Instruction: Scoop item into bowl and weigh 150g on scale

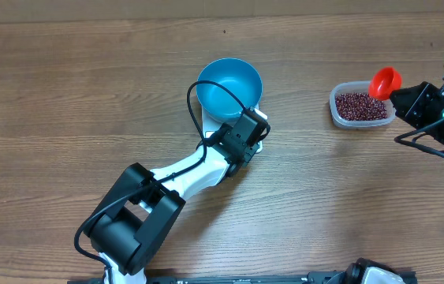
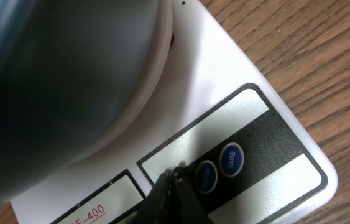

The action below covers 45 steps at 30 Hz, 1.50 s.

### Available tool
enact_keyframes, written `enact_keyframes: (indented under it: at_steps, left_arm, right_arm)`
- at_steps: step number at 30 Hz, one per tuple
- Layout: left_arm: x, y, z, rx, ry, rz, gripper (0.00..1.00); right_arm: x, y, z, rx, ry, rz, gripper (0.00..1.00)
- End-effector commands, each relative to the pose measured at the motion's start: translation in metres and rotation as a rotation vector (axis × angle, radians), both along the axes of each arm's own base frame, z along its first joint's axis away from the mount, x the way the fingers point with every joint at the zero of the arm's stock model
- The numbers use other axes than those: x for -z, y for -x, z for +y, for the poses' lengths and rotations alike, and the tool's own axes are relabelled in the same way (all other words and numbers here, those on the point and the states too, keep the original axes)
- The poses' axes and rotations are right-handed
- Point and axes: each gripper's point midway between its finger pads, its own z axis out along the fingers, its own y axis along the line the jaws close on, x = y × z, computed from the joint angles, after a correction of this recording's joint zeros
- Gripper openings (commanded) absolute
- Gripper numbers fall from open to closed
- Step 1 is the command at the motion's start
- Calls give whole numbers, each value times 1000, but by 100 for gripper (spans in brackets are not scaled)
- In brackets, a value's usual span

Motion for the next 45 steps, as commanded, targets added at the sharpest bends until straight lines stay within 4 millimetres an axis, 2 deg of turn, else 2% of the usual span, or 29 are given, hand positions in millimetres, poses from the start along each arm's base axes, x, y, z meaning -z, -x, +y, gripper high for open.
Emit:
enact_keyframes:
  at_steps: [1,4,6,10,11,13,15,18,23,25,26,27,31,35,39,42,45]
  left_arm:
    - [21,6,5,4,-24,48,4]
    - [15,4,4,5,-19,34,4]
    - [3,4,3,7,-9,18,4]
    - [-44,6,-4,24,47,-49,4]
    - [-65,9,-5,30,73,-78,4]
    - [-89,13,-7,42,108,-105,9]
    - [-118,21,-7,62,157,-132,19]
    - [-150,32,-6,85,214,-160,27]
    - [-219,44,6,89,330,-288,72]
    - [-243,48,14,82,369,-337,98]
    - [-249,49,17,79,377,-349,100]
    - [-263,55,24,76,395,-375,100]
    - [-268,62,33,65,388,-381,100]
    - [-243,73,39,38,358,-269,100]
    - [-234,77,48,36,323,-231,99]
    - [-233,89,43,222,295,-202,100]
    - [-238,84,52,257,295,-220,99]
  right_arm:
    - [-13,0,0,-7,14,-37,4]
    - [-13,-1,0,-7,14,-38,4]
    - [-13,-1,0,-7,15,-38,4]
    - [-14,-2,-1,-6,17,-44,4]
    - [-14,-2,-1,-6,17,-44,4]
    - [-14,-2,-1,-6,17,-44,4]
    - [-14,-2,0,-7,16,-44,4]
    - [-14,-2,0,-7,16,-44,4]
    - [-14,-2,-1,-7,17,-47,4]
    - [-14,-2,-1,-7,17,-47,4]
    - [-14,-2,-1,-7,17,-47,4]
    - [-14,-2,-1,-7,17,-47,4]
    - [-14,-2,-1,-7,17,-47,4]
    - [-14,-2,-1,-7,17,-47,4]
    - [-14,-2,-1,-7,18,-47,4]
    - [-14,-2,-1,-7,18,-49,4]
    - [-14,-2,-1,-7,18,-48,4]
